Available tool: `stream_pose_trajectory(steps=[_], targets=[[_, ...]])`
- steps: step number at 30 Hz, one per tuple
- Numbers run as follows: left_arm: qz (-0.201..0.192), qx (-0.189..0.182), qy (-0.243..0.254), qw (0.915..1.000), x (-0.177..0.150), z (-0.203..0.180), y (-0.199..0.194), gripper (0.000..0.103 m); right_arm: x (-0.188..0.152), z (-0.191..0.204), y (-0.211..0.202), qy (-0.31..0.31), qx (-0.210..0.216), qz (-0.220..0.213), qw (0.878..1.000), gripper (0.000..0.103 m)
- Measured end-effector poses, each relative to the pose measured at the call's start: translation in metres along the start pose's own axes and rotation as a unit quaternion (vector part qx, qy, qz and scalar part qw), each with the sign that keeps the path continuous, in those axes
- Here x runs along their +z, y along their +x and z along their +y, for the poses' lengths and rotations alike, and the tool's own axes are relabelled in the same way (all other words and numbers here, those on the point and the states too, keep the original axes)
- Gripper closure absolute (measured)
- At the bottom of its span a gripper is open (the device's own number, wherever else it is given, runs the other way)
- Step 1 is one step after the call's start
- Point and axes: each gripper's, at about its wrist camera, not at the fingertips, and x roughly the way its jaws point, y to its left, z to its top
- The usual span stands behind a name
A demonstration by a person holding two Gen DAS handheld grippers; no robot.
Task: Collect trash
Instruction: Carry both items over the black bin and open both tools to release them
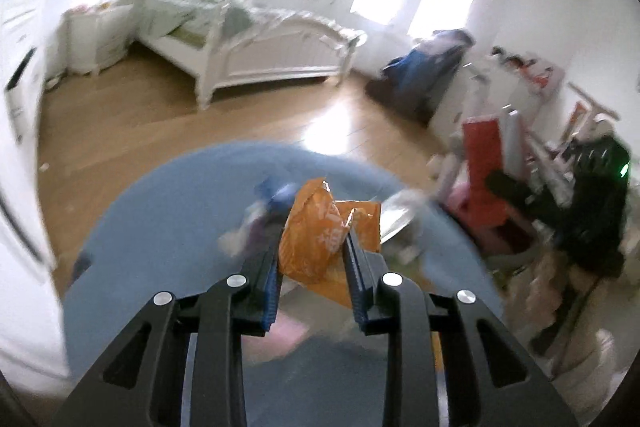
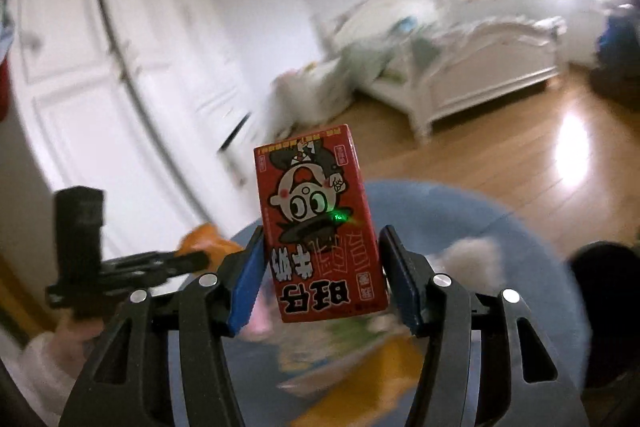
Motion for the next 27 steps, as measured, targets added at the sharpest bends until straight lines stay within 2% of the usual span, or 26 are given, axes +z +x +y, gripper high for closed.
stream_pose_trajectory(steps=[2, 6, 12, 15, 19, 27], targets=[[-0.008, -0.024, 0.005, 0.9997, 0.015, -0.026, 0.014, 0.074, 0.003, -0.026, -0.019, 0.019, -0.023, -0.025, 0.999, 0.046], [0.000, -0.078, 0.021, 0.9967, 0.033, -0.085, 0.049, 0.074, 0.007, -0.083, -0.053, 0.060, -0.070, -0.059, 0.994, 0.046], [0.044, -0.148, 0.056, 0.9864, 0.038, -0.175, 0.126, 0.074, -0.015, -0.171, -0.087, 0.130, -0.127, -0.078, 0.980, 0.046], [0.076, -0.166, 0.047, 0.9820, 0.032, -0.203, 0.169, 0.074, -0.032, -0.208, -0.096, 0.166, -0.143, -0.082, 0.972, 0.046], [0.101, -0.170, 0.061, 0.9783, 0.014, -0.238, 0.200, 0.074, -0.059, -0.251, -0.100, 0.208, -0.159, -0.081, 0.962, 0.046], [0.141, -0.165, 0.068, 0.9739, 0.007, -0.259, 0.248, 0.074, -0.080, -0.302, -0.089, 0.252, -0.164, -0.073, 0.951, 0.046]])
